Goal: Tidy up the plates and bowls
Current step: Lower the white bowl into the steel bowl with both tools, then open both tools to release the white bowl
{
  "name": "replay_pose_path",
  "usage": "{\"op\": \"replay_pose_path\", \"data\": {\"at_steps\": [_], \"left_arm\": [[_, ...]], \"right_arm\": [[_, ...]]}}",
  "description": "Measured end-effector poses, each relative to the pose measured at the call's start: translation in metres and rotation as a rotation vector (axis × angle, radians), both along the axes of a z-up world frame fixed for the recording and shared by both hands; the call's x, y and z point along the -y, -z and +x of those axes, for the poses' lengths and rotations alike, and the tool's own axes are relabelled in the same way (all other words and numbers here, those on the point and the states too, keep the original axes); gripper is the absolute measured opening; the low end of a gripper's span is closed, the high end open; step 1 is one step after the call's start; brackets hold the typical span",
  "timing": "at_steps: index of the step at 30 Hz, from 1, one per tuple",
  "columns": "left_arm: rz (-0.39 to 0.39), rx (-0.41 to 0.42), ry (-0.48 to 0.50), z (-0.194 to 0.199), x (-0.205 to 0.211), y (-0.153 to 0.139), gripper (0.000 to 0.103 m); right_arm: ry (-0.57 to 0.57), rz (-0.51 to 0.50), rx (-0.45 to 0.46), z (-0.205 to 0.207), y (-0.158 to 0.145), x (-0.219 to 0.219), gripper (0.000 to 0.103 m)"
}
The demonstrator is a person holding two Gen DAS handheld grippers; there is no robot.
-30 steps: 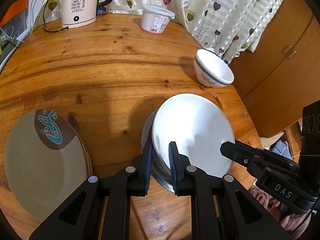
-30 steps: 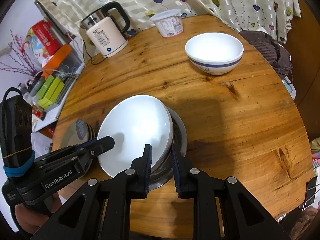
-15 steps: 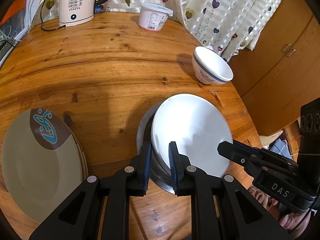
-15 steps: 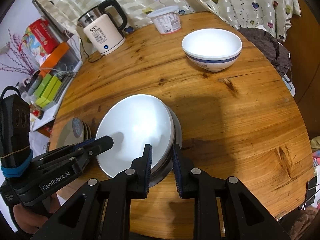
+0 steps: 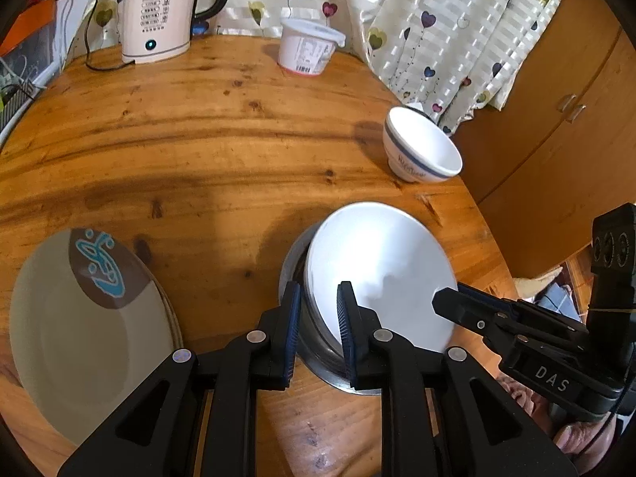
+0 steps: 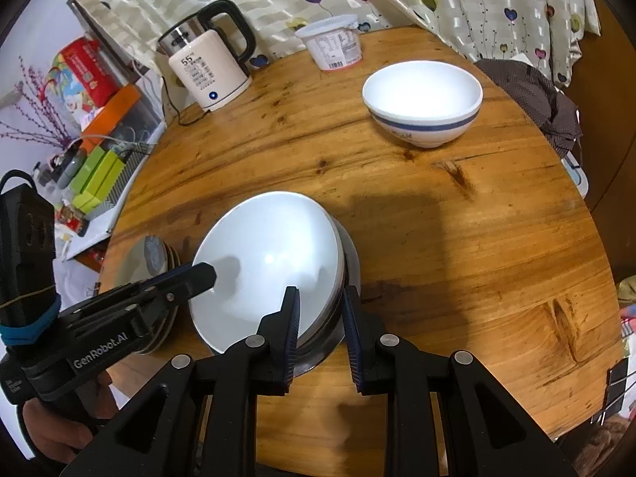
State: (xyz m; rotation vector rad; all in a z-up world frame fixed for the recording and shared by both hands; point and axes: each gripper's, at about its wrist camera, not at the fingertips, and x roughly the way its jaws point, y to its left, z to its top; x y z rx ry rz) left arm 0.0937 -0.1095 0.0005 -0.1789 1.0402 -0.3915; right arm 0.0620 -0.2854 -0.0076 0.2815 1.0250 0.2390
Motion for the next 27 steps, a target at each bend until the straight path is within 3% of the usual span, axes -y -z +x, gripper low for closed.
{"op": "replay_pose_path", "data": {"at_steps": [8, 15, 27], "left_arm": [[0.005, 0.03, -0.01, 0.0, -0.003, -0.007, 0.019], [0.006, 0.061, 0.0, -0.002, -0.001, -0.016, 0.019], [0.007, 0.07, 0.001, -0.003, 0.0, -0.018, 0.019]], "right_arm": [[0.0, -0.026, 0.033, -0.003, -0.011, 0.0, 0.023], [-0.005, -0.038, 0.064, -0.004, -0.02, -0.001, 0.038], [-0.03, -0.058, 0.108, -0.004, -0.026, -0.004, 0.054]]}}
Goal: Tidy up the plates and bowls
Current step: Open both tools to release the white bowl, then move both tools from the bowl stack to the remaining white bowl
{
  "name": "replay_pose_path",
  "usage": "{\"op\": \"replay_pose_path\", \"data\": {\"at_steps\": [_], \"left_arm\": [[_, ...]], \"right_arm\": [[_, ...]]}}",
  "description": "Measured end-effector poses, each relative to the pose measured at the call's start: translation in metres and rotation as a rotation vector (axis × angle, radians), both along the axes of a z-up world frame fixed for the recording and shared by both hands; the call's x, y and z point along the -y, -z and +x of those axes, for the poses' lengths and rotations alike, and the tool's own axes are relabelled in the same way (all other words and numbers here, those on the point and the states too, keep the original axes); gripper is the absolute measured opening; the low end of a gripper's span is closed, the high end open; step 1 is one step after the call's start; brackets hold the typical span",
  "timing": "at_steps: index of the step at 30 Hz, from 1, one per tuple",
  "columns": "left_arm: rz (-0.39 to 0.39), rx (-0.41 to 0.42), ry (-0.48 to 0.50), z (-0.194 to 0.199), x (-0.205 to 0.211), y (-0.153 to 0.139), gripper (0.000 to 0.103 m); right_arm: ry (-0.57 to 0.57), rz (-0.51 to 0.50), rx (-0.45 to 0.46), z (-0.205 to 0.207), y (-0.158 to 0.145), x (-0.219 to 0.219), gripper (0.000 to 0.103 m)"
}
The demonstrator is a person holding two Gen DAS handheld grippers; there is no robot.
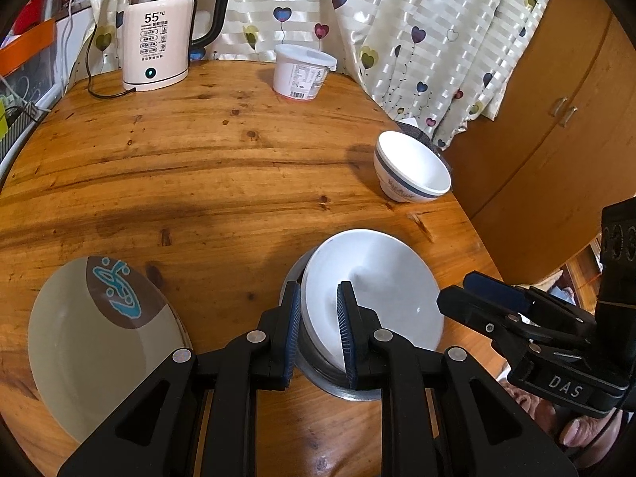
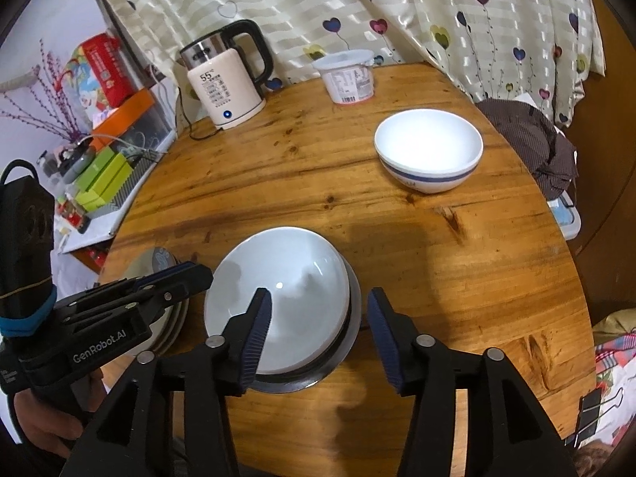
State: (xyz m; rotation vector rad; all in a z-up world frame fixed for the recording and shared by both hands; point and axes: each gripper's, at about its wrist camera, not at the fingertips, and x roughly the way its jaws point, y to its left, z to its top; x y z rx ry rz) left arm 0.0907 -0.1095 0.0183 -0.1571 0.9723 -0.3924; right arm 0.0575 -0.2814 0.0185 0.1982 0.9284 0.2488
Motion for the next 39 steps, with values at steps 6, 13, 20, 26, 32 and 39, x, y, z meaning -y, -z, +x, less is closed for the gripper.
{"op": "replay_pose_path", "data": {"at_steps": [6, 13, 20, 26, 32, 39], "left_arm": [[0.0, -0.002, 0.003, 0.001, 0.0, 0.0, 0.019], [0.003, -0.006, 0.007, 0.004, 0.001, 0.001, 0.019], [0.011, -0.007, 0.015, 0.009, 0.004, 0.002, 0.019], [0.02, -0.013, 0.026, 0.015, 0.009, 0.001, 0.019], [0.026, -0.02, 0.032, 0.02, 0.012, 0.003, 0.019], [0.037, -0.029, 0.025, 0.025, 0.013, 0.007, 0.019]], "right_arm": [[-0.005, -0.016, 0.017, 0.001, -0.002, -0.001, 0.062], [0.003, -0.012, 0.006, 0.005, 0.0, 0.003, 0.063], [0.015, -0.008, 0.005, 0.009, 0.002, 0.011, 0.063], [0.026, 0.001, -0.003, 0.012, 0.004, 0.018, 0.063], [0.037, 0.011, -0.006, 0.015, 0.005, 0.025, 0.063], [0.032, 0.021, -0.015, 0.019, 0.009, 0.028, 0.062]]}}
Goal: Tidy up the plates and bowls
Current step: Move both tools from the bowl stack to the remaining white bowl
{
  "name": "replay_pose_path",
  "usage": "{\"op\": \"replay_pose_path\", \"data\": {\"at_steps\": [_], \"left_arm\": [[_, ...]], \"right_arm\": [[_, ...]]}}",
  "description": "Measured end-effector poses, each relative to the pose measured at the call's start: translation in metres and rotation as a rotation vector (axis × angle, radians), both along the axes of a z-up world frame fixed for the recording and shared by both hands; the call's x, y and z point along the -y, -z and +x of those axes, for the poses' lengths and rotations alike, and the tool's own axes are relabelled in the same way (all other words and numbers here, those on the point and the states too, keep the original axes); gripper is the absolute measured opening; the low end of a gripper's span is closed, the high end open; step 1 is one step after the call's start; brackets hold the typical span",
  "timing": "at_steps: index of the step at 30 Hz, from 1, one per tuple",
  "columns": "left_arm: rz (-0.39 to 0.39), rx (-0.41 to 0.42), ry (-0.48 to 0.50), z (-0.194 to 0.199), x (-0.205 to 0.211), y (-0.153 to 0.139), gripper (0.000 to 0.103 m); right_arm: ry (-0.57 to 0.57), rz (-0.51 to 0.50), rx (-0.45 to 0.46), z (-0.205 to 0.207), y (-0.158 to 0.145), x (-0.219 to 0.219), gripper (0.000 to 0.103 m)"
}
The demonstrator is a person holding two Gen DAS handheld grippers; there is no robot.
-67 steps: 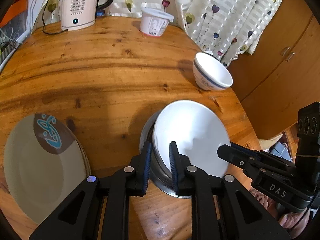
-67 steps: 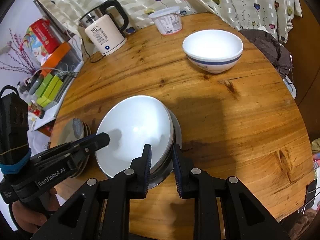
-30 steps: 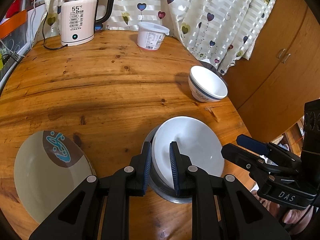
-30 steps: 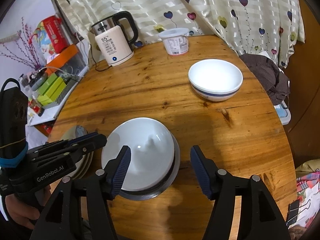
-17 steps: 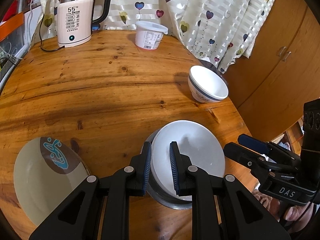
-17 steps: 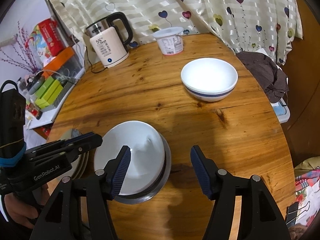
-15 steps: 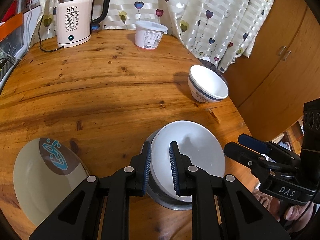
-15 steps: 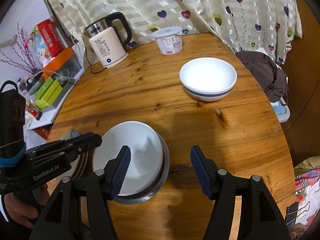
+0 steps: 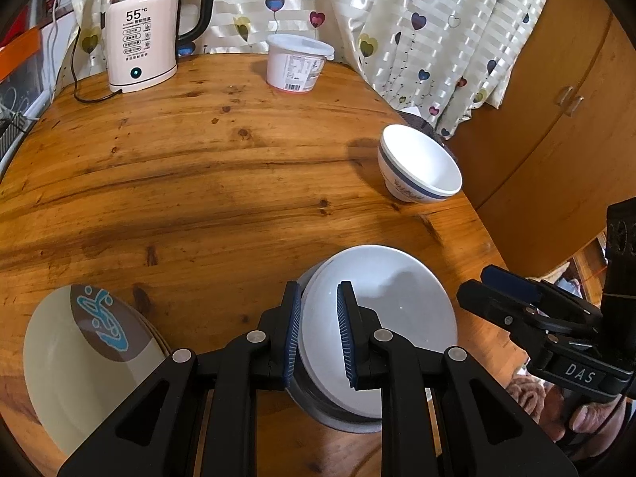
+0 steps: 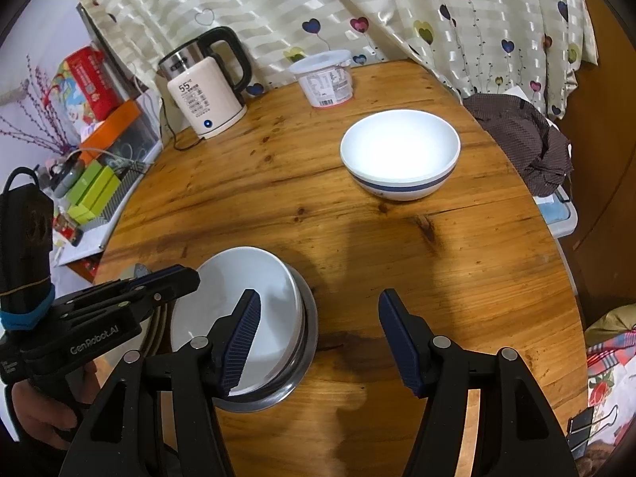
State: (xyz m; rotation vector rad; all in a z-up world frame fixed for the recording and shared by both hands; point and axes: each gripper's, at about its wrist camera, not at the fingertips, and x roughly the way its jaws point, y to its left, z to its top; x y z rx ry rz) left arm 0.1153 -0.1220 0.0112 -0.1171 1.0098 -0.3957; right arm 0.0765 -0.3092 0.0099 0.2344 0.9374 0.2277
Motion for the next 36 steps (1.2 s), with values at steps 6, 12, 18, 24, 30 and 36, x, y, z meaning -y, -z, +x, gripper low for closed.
{"op": "replay_pose_path", "data": {"at_steps": [6, 12, 18, 24, 30, 36], "left_arm": [[0.002, -0.005, 0.001, 0.002, 0.001, 0.002, 0.019], [0.001, -0.006, 0.0, 0.002, 0.001, 0.001, 0.019], [0.0, -0.009, -0.001, 0.003, 0.002, 0.003, 0.019], [-0.004, 0.008, 0.004, 0.005, 0.001, -0.004, 0.019], [-0.025, 0.003, 0.026, 0.013, 0.005, -0.008, 0.019], [-0.048, -0.028, 0.051, 0.021, 0.014, -0.007, 0.019]], "right_arm": [[-0.03, 0.011, -0.017, 0.003, 0.007, -0.003, 0.025], [-0.071, 0.029, -0.028, 0.005, 0.012, -0.01, 0.016], [-0.095, 0.038, -0.032, 0.008, 0.015, -0.015, 0.014], [-0.064, 0.058, -0.007, 0.008, 0.007, -0.002, 0.014], [-0.023, 0.068, 0.007, 0.01, 0.001, 0.015, 0.021], [0.016, 0.101, 0.025, 0.011, 0.001, 0.034, 0.031]]}}
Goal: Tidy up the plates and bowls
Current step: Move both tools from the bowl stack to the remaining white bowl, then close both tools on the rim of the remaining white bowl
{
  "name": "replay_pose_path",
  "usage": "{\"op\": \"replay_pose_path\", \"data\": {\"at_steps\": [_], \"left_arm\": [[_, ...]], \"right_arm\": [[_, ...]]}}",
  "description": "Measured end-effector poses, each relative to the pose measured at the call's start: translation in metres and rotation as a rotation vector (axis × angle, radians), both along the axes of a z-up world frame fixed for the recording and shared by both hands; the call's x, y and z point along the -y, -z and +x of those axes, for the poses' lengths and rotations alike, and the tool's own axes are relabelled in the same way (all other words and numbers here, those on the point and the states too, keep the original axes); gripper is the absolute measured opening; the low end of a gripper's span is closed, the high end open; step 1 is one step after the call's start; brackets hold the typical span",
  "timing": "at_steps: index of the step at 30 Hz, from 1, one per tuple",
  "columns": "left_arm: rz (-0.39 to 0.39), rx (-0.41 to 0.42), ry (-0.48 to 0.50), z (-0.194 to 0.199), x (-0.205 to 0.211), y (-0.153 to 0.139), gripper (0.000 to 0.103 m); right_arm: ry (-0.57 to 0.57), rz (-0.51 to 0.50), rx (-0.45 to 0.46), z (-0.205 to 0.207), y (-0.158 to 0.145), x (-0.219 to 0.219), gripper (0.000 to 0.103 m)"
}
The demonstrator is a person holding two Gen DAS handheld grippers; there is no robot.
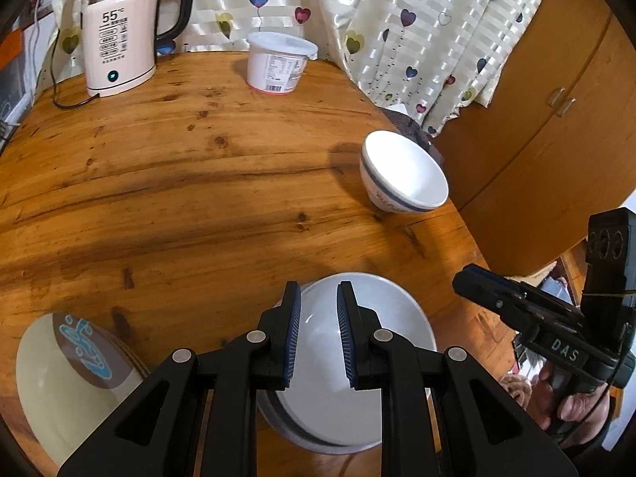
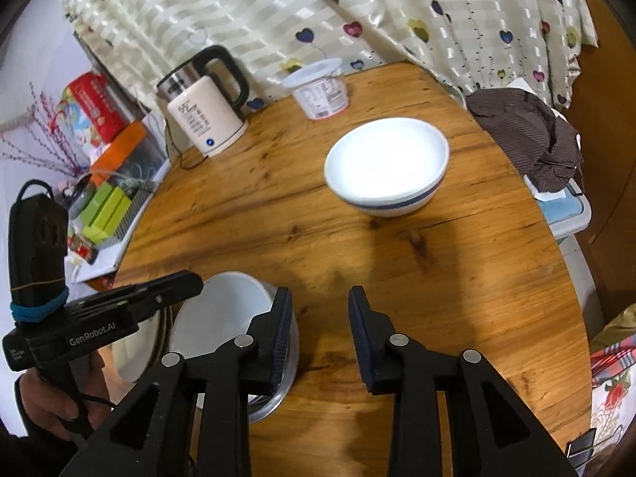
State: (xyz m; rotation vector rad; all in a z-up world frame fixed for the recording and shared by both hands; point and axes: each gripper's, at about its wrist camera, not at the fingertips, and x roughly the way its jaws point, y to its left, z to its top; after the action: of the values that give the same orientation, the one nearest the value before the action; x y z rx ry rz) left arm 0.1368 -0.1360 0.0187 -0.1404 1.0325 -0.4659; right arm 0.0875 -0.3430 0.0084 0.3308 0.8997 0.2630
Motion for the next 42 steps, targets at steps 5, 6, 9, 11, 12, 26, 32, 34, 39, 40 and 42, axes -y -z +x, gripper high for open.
{"op": "replay_pose_path", "data": {"at_steps": [5, 6, 9, 11, 12, 26, 32, 34, 39, 40, 42], "left_arm": [[-0.01, 0.016, 0.025, 0.009, 0.008, -0.009, 0.019], [-0.017, 0.015, 0.031, 0.01, 0.009, -0.01, 0.019], [-0.042, -0.005, 0.05, 0.02, 0.015, -0.012, 0.023], [-0.057, -0.021, 0.058, 0.024, 0.018, -0.012, 0.027], [-0.073, -0.036, 0.064, 0.028, 0.021, -0.011, 0.029], [-0.056, -0.059, 0.062, 0.069, 0.052, -0.012, 0.029], [-0.079, -0.101, 0.07, 0.088, 0.06, -0.003, 0.029], [-0.085, -0.107, 0.074, 0.094, 0.065, 0.0, 0.029], [-0.107, -0.118, 0.082, 0.105, 0.072, 0.006, 0.029], [-0.112, -0.122, 0.083, 0.108, 0.074, 0.008, 0.029], [-0.116, -0.126, 0.084, 0.111, 0.076, 0.01, 0.029]], "right_arm": [[0.059, 0.036, 0.002, 0.005, 0.0, 0.021, 0.04], [0.066, 0.042, 0.001, 0.006, 0.001, 0.025, 0.041], [0.085, 0.069, -0.003, 0.009, 0.0, 0.035, 0.041], [0.104, 0.065, -0.008, 0.011, 0.0, 0.041, 0.041], [0.111, 0.065, -0.012, 0.012, 0.0, 0.044, 0.041], [0.176, 0.05, -0.032, 0.043, -0.003, 0.067, 0.036], [0.18, 0.071, -0.054, 0.058, 0.004, 0.072, 0.03], [0.179, 0.075, -0.055, 0.063, 0.005, 0.073, 0.03], [0.173, 0.079, -0.061, 0.075, 0.009, 0.071, 0.03], [0.172, 0.08, -0.062, 0.077, 0.011, 0.071, 0.03], [0.174, 0.081, -0.066, 0.081, 0.013, 0.072, 0.03]]}}
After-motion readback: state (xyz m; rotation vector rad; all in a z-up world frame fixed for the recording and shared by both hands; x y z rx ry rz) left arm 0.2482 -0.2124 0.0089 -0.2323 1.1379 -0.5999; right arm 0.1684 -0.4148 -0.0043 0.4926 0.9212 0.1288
